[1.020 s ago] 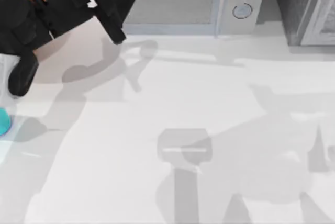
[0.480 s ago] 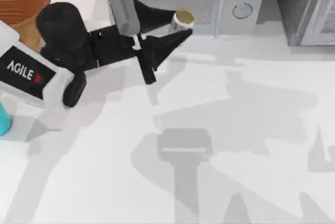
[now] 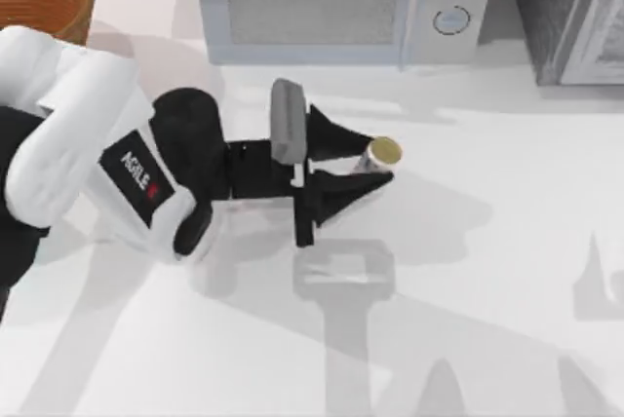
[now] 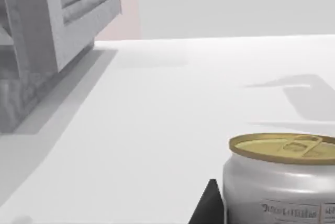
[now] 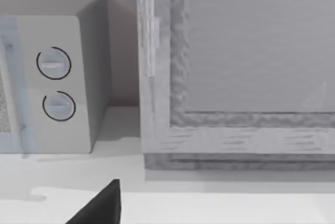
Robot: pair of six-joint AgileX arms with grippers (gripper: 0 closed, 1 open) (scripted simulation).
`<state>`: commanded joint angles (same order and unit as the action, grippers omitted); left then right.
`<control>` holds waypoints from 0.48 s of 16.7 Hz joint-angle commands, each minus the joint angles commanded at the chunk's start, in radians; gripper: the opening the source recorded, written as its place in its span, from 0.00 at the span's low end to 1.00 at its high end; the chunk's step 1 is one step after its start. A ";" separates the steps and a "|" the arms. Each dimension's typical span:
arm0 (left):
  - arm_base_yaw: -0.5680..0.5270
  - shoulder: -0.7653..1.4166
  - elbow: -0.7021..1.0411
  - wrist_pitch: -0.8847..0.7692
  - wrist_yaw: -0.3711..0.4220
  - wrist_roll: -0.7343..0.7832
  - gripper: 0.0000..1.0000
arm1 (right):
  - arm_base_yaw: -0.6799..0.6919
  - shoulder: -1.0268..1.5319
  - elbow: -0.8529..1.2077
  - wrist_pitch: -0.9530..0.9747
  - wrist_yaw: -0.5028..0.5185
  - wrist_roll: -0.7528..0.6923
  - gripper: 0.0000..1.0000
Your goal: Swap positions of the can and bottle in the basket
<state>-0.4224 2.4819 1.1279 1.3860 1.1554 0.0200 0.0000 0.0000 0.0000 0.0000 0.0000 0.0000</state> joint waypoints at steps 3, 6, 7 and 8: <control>-0.015 0.048 0.004 -0.008 0.026 0.003 0.00 | 0.000 0.000 0.000 0.000 0.000 0.000 1.00; -0.015 0.048 0.004 -0.009 0.027 0.003 0.00 | 0.000 0.000 0.000 0.000 0.000 0.000 1.00; -0.015 0.048 0.004 -0.009 0.027 0.003 0.00 | 0.000 0.000 0.000 0.000 0.000 0.000 1.00; -0.015 0.048 0.004 -0.009 0.027 0.003 0.00 | 0.000 0.000 0.000 0.000 0.000 0.000 1.00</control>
<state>-0.4377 2.5302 1.1316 1.3774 1.1820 0.0232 0.0000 0.0000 0.0000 0.0000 0.0000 0.0000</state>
